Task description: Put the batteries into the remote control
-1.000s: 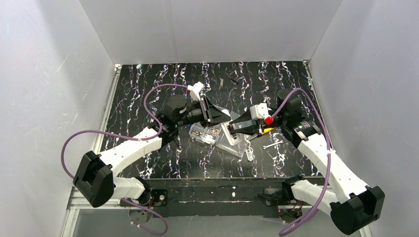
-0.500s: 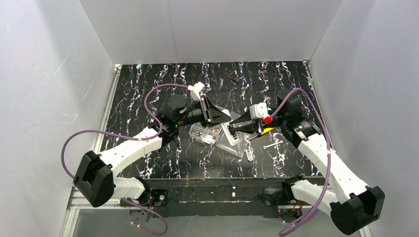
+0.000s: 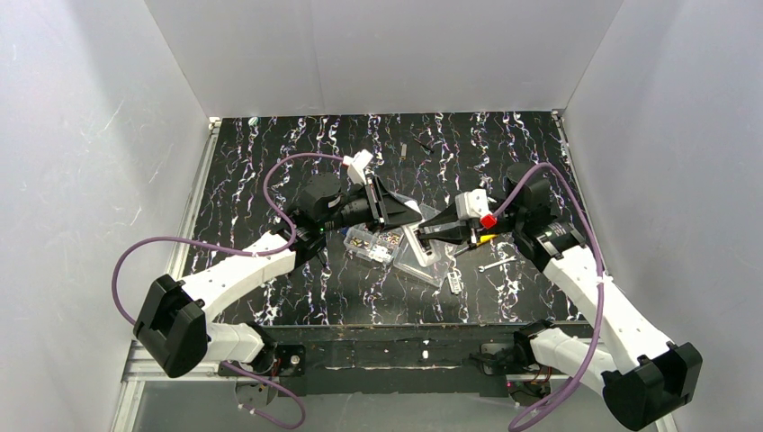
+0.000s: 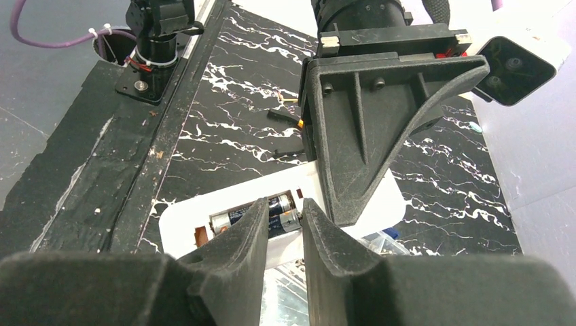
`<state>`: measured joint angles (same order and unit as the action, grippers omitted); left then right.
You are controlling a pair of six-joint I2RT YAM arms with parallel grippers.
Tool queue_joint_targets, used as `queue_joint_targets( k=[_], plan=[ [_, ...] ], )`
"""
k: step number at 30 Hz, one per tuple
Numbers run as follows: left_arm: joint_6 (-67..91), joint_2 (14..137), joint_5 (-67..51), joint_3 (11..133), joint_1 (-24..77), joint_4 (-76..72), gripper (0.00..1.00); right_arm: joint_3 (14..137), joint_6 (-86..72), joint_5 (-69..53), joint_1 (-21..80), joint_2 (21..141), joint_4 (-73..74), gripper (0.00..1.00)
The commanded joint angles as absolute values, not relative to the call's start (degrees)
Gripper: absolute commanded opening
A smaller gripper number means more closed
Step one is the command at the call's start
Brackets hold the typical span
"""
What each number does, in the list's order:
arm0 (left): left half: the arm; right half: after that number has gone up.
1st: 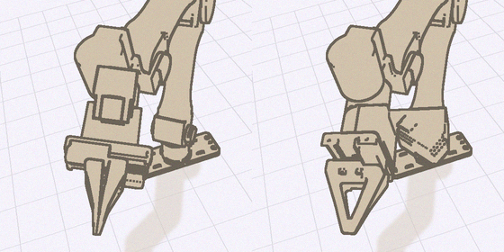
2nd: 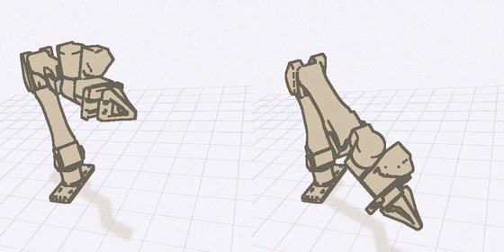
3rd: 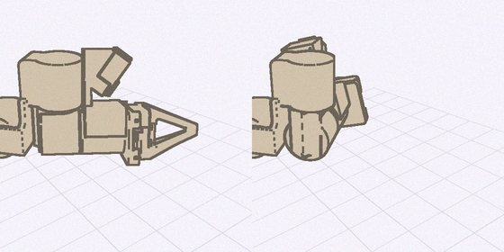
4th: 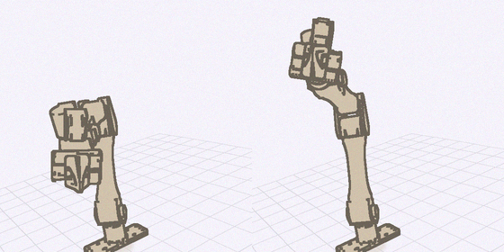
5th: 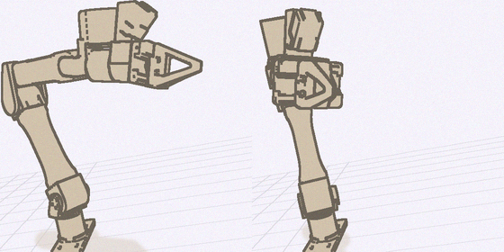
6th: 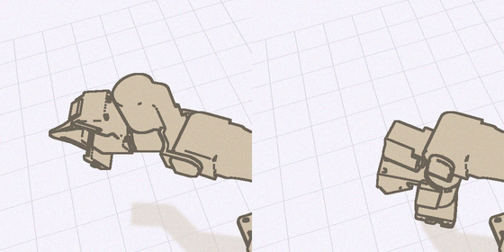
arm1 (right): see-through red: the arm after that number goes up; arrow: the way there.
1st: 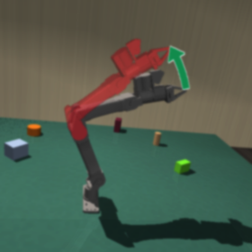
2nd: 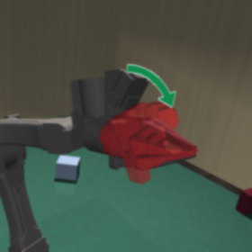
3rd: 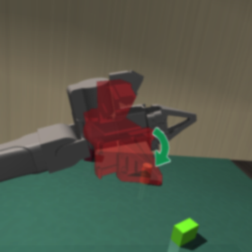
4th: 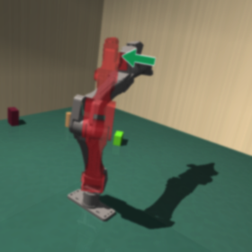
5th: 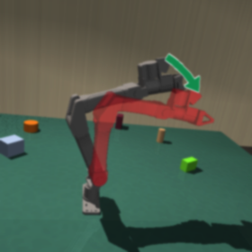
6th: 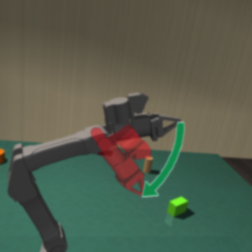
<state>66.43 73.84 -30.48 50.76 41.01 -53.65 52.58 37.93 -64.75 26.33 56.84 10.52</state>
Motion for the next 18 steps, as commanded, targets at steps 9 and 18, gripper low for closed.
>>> queue_joint_targets(
  k=[9,18],
  plan=[
    [66.1,73.1,-32.0,54.1,41.2,-57.5,0.00,49.5,40.2,-64.1,26.1,54.8,15.9,0.29],
    [66.2,73.2,-31.7,54.3,41.2,-57.8,0.00,48.0,40.5,-63.2,26.1,53.3,17.9,0.26]
  ],
)
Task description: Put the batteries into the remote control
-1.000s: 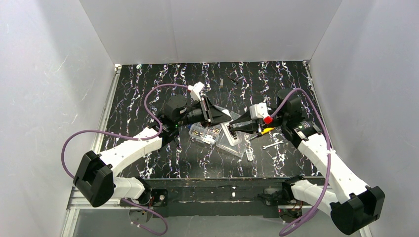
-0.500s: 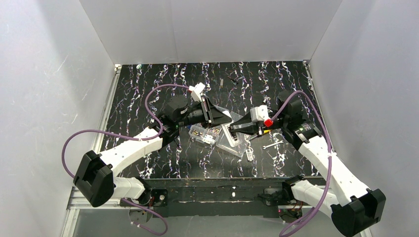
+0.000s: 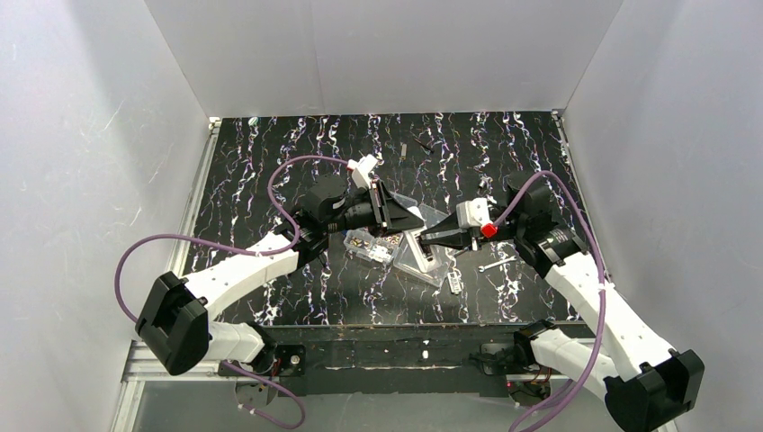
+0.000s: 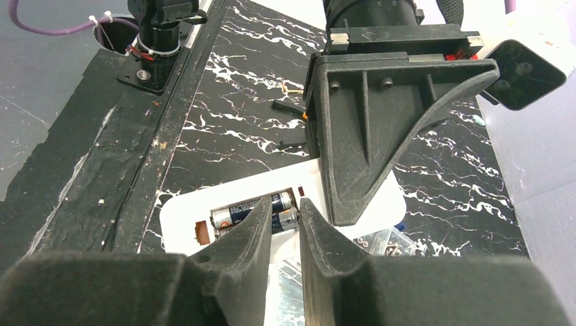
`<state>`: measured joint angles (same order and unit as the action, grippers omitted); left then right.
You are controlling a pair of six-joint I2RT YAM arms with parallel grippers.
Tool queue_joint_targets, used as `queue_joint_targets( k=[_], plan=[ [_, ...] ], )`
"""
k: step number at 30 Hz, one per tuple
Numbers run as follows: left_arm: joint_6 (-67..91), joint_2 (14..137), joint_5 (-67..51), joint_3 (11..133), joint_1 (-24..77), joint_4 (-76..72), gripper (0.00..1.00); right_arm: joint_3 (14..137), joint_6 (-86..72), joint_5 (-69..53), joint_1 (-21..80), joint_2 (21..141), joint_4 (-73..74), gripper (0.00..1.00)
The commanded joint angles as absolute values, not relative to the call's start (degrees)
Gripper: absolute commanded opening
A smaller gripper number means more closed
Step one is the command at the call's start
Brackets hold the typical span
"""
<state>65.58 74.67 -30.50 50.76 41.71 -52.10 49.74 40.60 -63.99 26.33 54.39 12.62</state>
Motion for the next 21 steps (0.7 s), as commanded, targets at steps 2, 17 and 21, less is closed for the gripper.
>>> queue_joint_targets(
  k=[2,17,21],
  plan=[
    [66.3,73.0,-31.6,54.1,41.2,-58.1,0.00,47.8,40.3,-63.3,26.1,53.1,18.1,0.26],
    [67.0,73.2,-31.0,53.9,41.2,-59.3,0.00,48.7,39.9,-63.4,26.2,54.3,22.8,0.17],
    [67.0,73.2,-31.1,54.0,41.2,-59.4,0.00,48.6,40.5,-63.0,26.1,54.3,24.6,0.15]
  ],
)
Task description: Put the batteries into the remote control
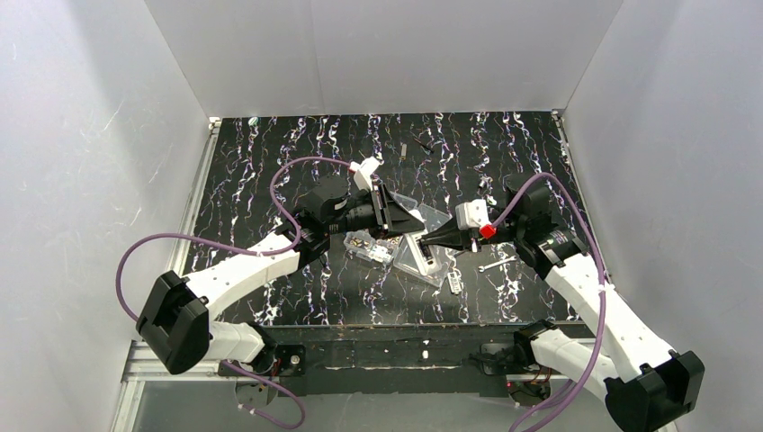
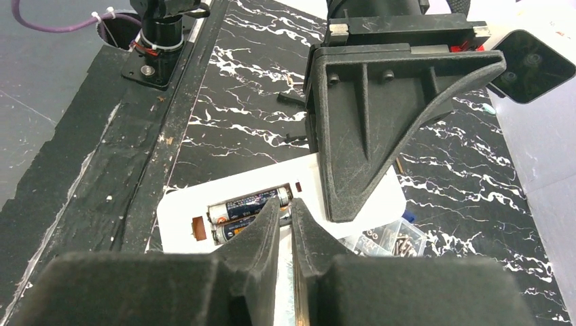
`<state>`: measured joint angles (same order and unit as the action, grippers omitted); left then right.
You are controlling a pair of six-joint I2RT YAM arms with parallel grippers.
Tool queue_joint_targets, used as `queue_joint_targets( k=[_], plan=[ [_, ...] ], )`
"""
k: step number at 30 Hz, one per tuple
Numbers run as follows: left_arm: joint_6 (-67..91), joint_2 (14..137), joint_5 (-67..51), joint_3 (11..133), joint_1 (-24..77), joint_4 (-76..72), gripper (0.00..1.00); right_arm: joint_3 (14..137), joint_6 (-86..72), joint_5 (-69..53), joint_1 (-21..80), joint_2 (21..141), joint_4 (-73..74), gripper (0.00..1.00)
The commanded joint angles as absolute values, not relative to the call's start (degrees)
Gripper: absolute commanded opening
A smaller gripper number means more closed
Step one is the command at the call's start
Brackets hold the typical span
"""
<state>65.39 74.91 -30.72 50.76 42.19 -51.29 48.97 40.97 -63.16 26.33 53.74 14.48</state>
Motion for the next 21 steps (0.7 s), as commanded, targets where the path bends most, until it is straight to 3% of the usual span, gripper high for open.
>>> queue_joint_targets(
  k=[1,21],
  plan=[
    [67.0,73.2,-31.0,54.0,41.2,-59.4,0.00,48.5,40.6,-62.7,26.1,54.3,24.9,0.15],
    [67.0,73.5,-30.9,54.3,41.1,-59.6,0.00,47.7,42.7,-55.9,26.1,51.2,29.0,0.15]
  ],
)
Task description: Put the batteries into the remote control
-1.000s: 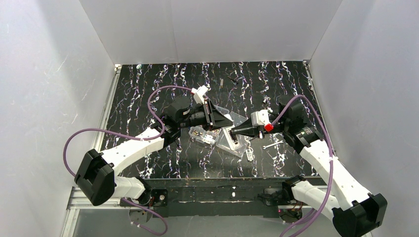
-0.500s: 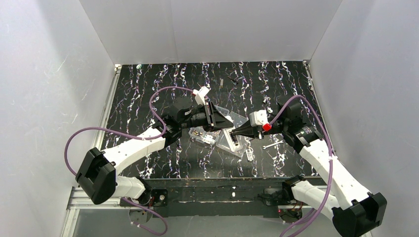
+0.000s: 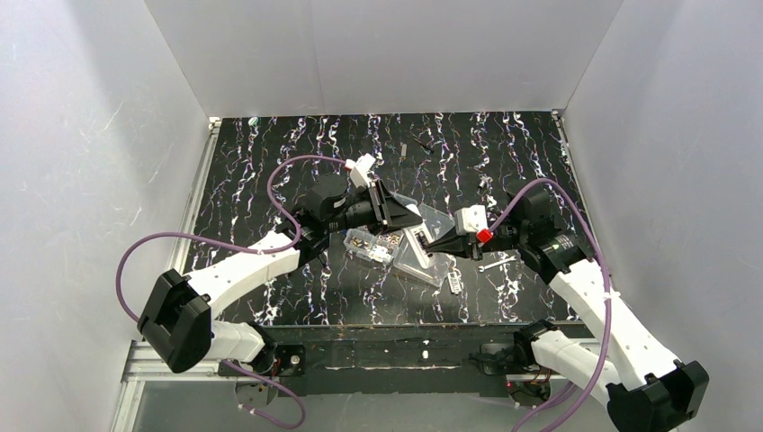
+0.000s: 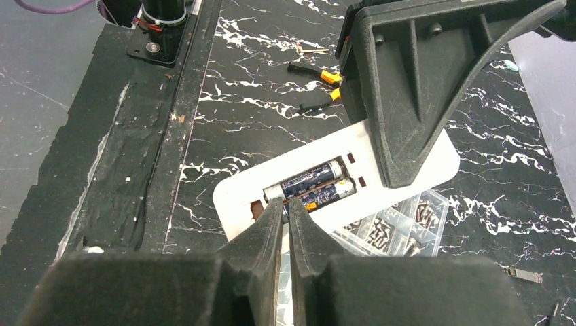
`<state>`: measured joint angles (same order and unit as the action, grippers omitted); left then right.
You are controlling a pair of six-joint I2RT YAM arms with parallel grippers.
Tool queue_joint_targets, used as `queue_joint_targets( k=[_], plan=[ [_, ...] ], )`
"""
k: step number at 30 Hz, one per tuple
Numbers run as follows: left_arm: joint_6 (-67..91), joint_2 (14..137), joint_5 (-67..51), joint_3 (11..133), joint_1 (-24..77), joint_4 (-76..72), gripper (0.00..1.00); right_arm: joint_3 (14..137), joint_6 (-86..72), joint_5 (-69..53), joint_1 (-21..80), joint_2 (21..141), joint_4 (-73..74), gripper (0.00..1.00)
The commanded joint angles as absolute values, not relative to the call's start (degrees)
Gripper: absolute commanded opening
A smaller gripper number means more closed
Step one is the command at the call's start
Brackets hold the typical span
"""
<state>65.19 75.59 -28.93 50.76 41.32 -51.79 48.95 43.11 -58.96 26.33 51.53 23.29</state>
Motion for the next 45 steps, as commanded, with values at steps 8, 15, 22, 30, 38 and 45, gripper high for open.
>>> queue_joint_targets(
  k=[8,15,22,30,38,45],
  plan=[
    [66.5,73.7,-31.3,54.2,41.1,-59.4,0.00,47.1,40.3,-56.0,26.1,48.6,24.4,0.15],
    [64.7,73.5,-31.9,54.1,41.1,-57.9,0.00,41.6,28.9,-52.1,26.1,40.9,5.7,0.17],
    [60.9,72.3,-32.1,54.5,41.2,-53.0,0.00,38.3,18.0,-36.0,25.7,36.9,-1.7,0.21],
    [60.5,71.8,-31.6,53.7,41.2,-52.3,0.00,36.7,3.6,-12.7,24.8,38.1,0.7,0.32],
    [58.1,70.9,-31.1,53.9,41.2,-49.3,0.00,37.8,-13.2,-3.5,24.8,37.4,17.7,0.45],
    [60.3,73.7,-32.8,55.3,41.1,-50.8,0.00,39.5,-28.9,2.3,24.8,41.3,30.9,0.60]
  ],
)
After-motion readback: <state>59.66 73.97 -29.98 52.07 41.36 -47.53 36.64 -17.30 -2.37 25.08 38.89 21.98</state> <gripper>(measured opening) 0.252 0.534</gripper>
